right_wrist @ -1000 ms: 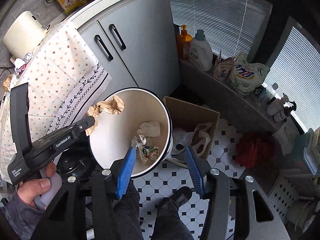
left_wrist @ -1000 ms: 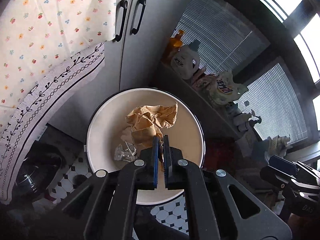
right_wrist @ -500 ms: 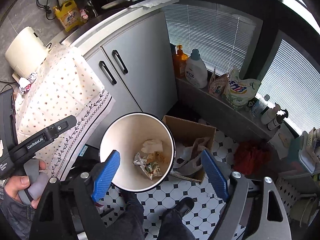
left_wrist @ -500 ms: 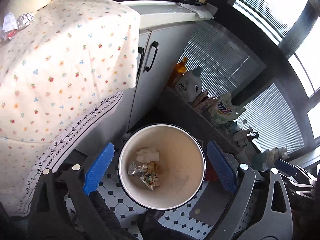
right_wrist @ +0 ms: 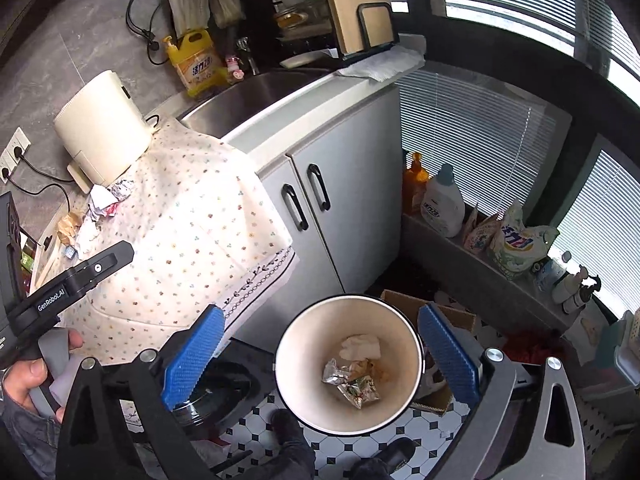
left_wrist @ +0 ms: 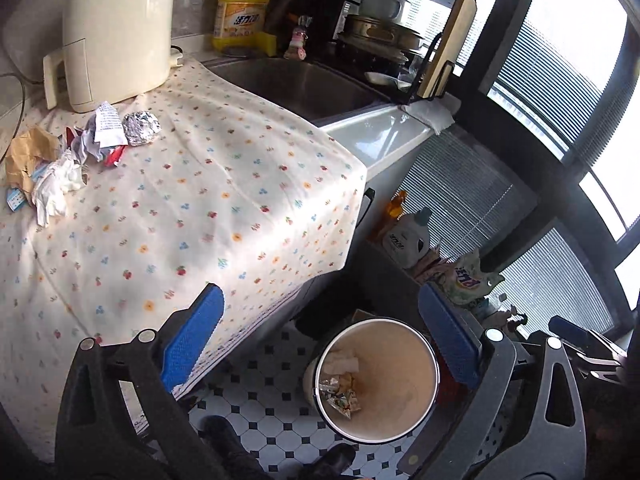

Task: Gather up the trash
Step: 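Move both tools back to the remaining trash on the cloth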

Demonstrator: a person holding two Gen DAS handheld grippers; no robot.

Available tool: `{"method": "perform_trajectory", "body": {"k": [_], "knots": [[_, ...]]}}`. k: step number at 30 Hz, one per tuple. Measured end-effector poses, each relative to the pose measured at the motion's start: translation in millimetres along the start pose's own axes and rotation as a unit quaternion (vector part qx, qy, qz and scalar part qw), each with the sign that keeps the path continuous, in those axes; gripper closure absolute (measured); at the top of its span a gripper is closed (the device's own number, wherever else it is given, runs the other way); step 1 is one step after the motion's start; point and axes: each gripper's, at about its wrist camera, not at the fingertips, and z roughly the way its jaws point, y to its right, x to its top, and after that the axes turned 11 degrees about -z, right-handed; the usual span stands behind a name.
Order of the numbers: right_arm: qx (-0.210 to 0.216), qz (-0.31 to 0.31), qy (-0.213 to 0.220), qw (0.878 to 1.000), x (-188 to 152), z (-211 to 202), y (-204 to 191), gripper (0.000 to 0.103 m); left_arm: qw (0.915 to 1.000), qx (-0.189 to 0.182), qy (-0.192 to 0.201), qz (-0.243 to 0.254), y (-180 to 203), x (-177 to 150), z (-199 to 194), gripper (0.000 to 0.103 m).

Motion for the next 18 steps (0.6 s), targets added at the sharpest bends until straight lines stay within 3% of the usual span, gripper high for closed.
{"method": "perform_trajectory", "body": {"k": [18], "knots": [[0.054,-0.065,0.043,0.996,71,41,-158,0.008,0.9948,0.047,0.076,-0.049,-145,72,-59,0.006]]}}
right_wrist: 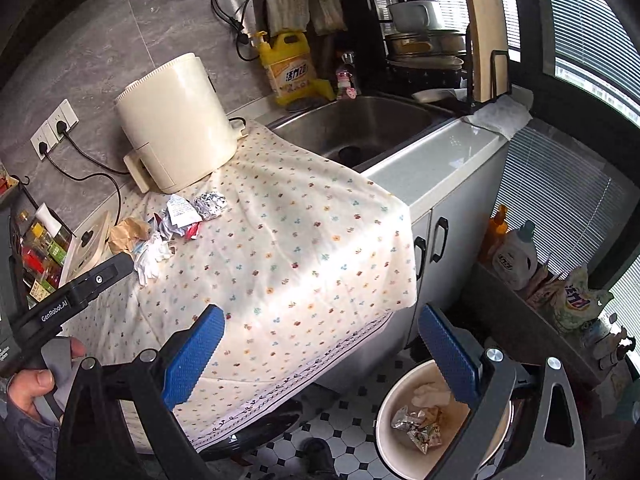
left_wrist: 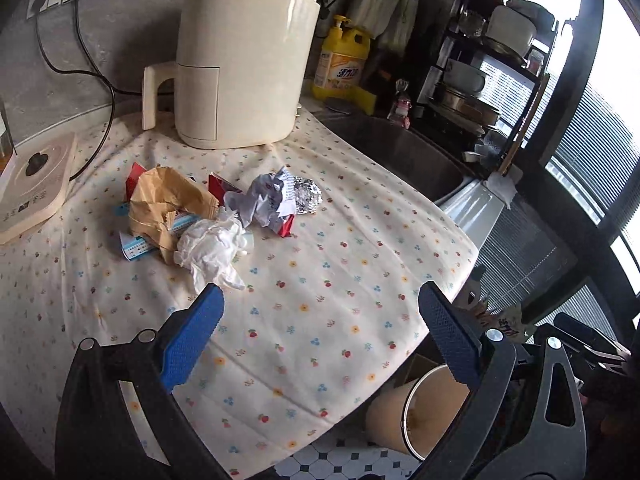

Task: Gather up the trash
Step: 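Move both tools back to the remaining trash on the cloth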

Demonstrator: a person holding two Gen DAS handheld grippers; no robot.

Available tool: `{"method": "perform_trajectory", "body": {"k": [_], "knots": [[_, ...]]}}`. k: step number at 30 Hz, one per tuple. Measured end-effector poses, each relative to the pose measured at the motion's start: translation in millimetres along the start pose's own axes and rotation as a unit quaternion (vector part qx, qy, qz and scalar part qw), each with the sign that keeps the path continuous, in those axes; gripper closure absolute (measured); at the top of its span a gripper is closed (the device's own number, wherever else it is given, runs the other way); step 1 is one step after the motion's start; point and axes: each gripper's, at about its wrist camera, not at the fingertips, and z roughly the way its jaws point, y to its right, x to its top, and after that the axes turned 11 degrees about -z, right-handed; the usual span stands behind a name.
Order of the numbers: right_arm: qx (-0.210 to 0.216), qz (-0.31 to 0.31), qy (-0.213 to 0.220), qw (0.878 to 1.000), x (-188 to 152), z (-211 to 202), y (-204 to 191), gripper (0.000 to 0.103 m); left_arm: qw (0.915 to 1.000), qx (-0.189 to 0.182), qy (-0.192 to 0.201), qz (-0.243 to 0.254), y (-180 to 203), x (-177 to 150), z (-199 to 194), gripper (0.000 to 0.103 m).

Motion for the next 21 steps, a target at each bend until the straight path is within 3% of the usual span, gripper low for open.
{"method": "perform_trajectory", "body": {"k": [11,21], "knots": [[0.015,-0.006,0.01,1.0,31,41,-68,0.008,0.9996,-0.004,0.027,-0.007,-73,47,-3,0.008],[0.022,-0.022,0.004,1.0,49,70,-116,0.009,0.9998,0.007,0.016,-0.008,-116,76,24,0.028]]}}
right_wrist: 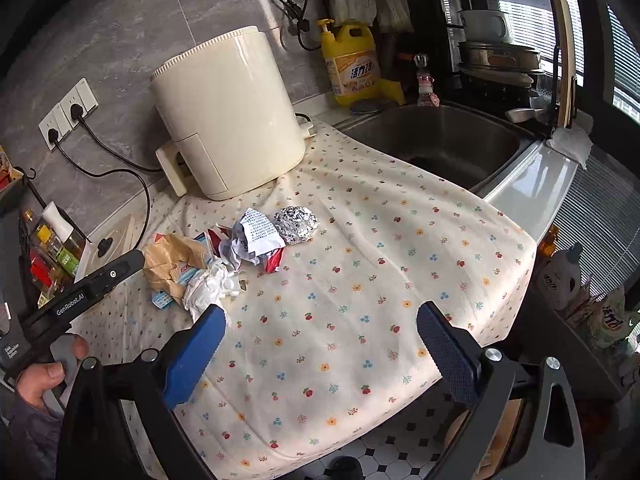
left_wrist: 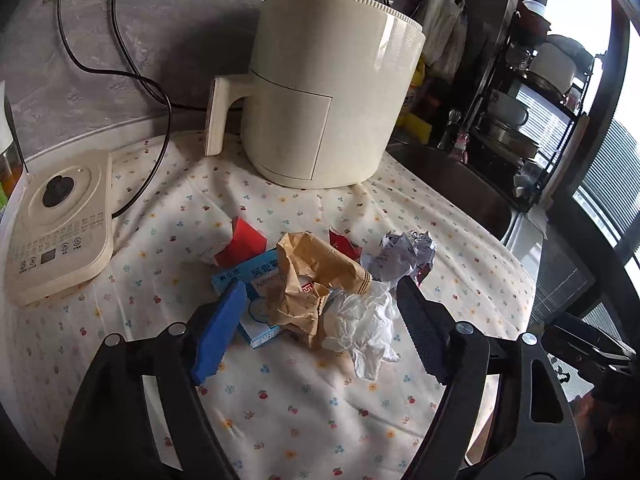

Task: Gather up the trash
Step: 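Move both tools back to the remaining trash on the cloth, then grasp brown paper with the left gripper while the right gripper grasps white tissue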

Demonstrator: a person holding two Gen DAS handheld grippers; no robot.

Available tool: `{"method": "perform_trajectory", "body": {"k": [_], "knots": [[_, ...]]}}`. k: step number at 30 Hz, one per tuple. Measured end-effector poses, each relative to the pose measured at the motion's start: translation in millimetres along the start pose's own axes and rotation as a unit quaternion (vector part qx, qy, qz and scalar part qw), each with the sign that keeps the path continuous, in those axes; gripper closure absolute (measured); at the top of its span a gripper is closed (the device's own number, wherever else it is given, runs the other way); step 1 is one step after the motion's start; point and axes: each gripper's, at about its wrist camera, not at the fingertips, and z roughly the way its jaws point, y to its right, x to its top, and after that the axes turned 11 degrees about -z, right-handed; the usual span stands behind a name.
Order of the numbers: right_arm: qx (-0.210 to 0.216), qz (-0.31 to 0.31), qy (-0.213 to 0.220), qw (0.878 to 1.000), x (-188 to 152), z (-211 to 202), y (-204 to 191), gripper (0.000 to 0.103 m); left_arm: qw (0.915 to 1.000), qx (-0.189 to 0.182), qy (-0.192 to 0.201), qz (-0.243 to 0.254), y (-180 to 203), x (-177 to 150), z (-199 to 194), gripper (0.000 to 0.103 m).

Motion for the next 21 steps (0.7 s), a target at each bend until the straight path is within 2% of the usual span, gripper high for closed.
{"method": "perform_trajectory", "body": {"k": [4,5,7,8,9,11,15,21], "knots": [[0.002,-0.006,-0.01,1.0,5,14,-15,0.01,0.9999,0.001,-0.012,-0.007,-15,6,16,0.033],[0.002,-0.007,-0.012,1.0,6,17,-18,0.01,0.9998,0.001,-0.018,-0.006,-17,7,21,0.039],[0.005,-0.009,-0.019,1.0,8,25,-24,0.011,0.9993,0.002,-0.037,-0.007,-23,7,33,0.059],[0.007,-0.01,-0.022,1.0,9,29,-29,0.011,0.9987,0.001,-0.05,-0.011,-26,8,39,0.076],[0.01,-0.013,-0.025,1.0,10,33,-33,0.012,0.9982,-0.002,-0.058,-0.016,-29,8,42,0.08],[0.018,-0.019,-0.032,0.999,13,41,-42,0.013,0.9983,-0.011,-0.054,-0.02,-35,10,41,0.081],[0.042,-0.03,-0.054,0.997,15,60,-60,0.021,0.9992,-0.009,-0.039,-0.007,-41,14,32,0.081],[0.073,-0.052,-0.098,0.991,14,96,-88,0.03,0.9997,-0.004,-0.015,-0.021,-61,19,14,0.081]]}}
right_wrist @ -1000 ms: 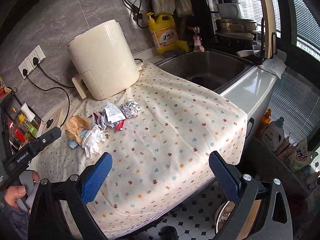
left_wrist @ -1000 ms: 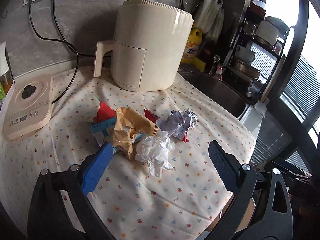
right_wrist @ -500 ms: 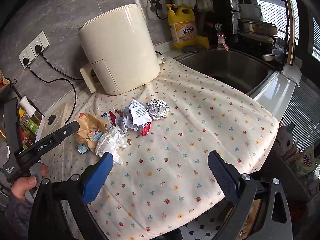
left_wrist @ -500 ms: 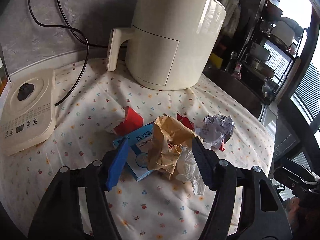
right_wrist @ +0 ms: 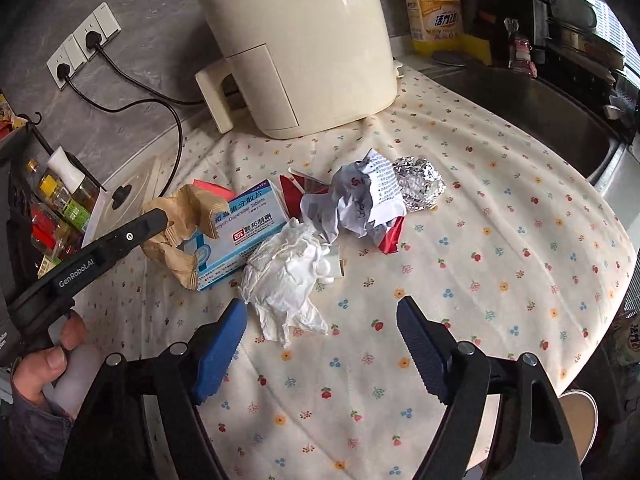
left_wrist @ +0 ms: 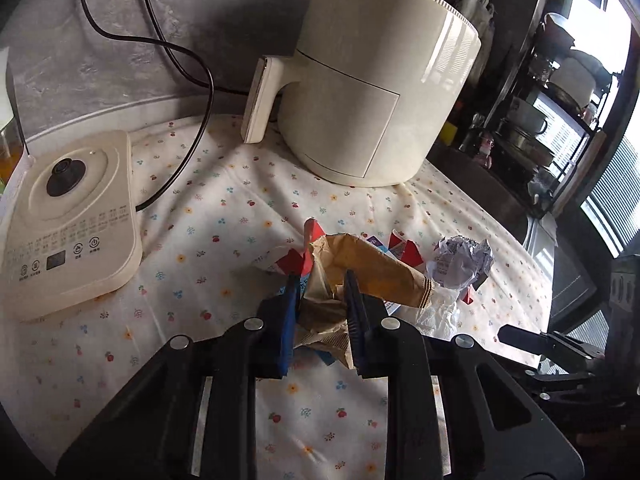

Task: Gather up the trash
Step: 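Grasp brown paper with the left gripper while the right gripper grasps white tissue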

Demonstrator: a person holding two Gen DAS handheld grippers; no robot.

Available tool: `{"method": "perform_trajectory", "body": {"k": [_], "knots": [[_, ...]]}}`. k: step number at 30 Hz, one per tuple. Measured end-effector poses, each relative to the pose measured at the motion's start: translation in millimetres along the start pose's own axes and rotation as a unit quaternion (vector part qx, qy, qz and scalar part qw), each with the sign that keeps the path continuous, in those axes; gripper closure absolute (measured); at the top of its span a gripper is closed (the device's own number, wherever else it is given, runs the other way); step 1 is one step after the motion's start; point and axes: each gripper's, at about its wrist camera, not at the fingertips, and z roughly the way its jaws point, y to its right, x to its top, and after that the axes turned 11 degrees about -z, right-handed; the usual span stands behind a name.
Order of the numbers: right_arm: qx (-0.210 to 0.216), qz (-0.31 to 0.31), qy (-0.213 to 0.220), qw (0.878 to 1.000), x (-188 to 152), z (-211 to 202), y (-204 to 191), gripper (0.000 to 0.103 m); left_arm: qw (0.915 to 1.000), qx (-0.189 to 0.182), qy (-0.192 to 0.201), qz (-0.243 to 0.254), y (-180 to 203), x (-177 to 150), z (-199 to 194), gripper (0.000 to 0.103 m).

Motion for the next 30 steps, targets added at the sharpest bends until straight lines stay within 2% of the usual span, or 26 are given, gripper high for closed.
{"method": "perform_trajectory", "body": {"k": [3,5,6,7,9,14,19,27,30], "knots": [[0.012,-0.007,-0.013,1.0,3,16,-8,0.034,0.9999,0.007,0.01,-0.008,-8,1,-7,0.081],[0.024,-0.016,-0.021,0.999,4,25,-13,0.046,0.9997,0.01,0.019,-0.014,-12,2,-14,0.081],[0.032,-0.023,-0.031,0.999,3,30,-16,0.071,0.9995,0.012,0.023,-0.017,-13,2,-17,0.08],[0.034,-0.028,-0.042,0.998,1,33,-17,0.092,0.9994,0.013,0.026,-0.02,-13,1,-20,0.08],[0.034,-0.035,-0.032,0.998,-2,26,-19,0.097,0.9992,0.014,0.03,-0.022,-12,-2,-25,0.08],[0.052,-0.053,0.008,0.997,-7,-9,-18,0.098,0.9985,0.011,0.046,-0.029,2,-7,-37,0.08],[0.046,-0.057,0.053,0.996,-14,-51,-7,0.098,0.9982,0.005,0.059,-0.012,31,-11,-52,0.08],[0.022,-0.031,0.096,0.995,-39,-113,35,0.098,0.9977,-0.019,0.062,0.019,96,-28,-65,0.08],[0.025,-0.004,0.103,0.994,-51,-136,57,0.098,0.9972,-0.035,0.059,0.032,124,-37,-67,0.08]]}}
